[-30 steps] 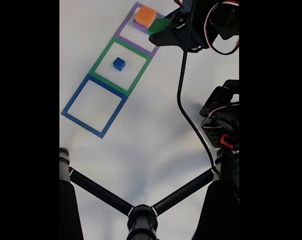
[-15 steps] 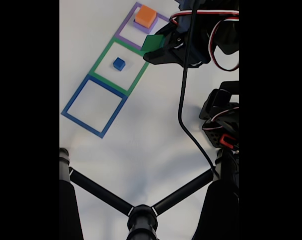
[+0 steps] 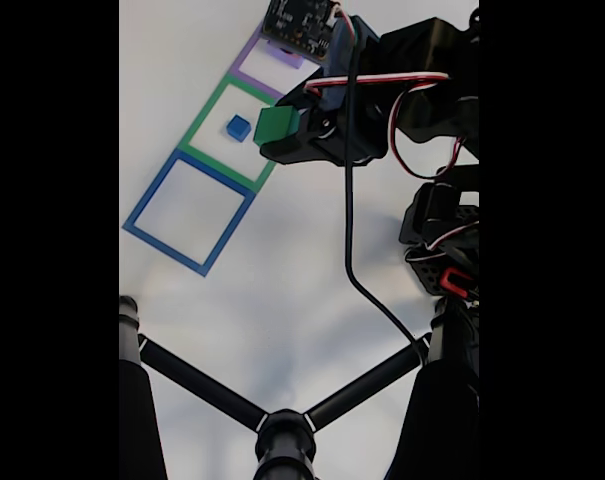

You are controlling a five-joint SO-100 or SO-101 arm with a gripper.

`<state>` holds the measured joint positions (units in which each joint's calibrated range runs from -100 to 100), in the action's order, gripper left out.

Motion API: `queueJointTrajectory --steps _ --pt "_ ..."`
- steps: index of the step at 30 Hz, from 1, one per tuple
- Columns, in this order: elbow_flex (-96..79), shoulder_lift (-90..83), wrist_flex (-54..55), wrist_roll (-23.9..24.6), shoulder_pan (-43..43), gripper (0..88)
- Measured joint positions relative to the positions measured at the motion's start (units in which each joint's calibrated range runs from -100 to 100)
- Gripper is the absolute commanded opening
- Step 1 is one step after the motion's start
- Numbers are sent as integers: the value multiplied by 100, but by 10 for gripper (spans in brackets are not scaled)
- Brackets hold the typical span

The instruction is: Tower of hanoi

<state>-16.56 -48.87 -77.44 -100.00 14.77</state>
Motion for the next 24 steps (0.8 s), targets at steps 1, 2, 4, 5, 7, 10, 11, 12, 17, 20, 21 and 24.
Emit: queueJointTrajectory --steps 1,2,4,5,7,10,11,12,17,20,21,24 --pt "-344 -92 261 0 29 71" --pt "-671 -151 499 0 68 71" --pt "-1351 -269 1061 0 136 70" --pt "-1703 -319 1345 0 165 70" --pt "-2460 -403 2050 0 243 69" --pt "-3553 -420 3245 39 369 70" --pt "-3871 -420 3641 59 408 71" --pt "-4198 -403 4076 59 437 70" --pt "-5394 361 6276 59 505 69" --pt "-5626 1092 7424 59 515 69" --pt "-5695 1352 7780 59 515 69" --pt "-5867 2141 8848 59 515 69"
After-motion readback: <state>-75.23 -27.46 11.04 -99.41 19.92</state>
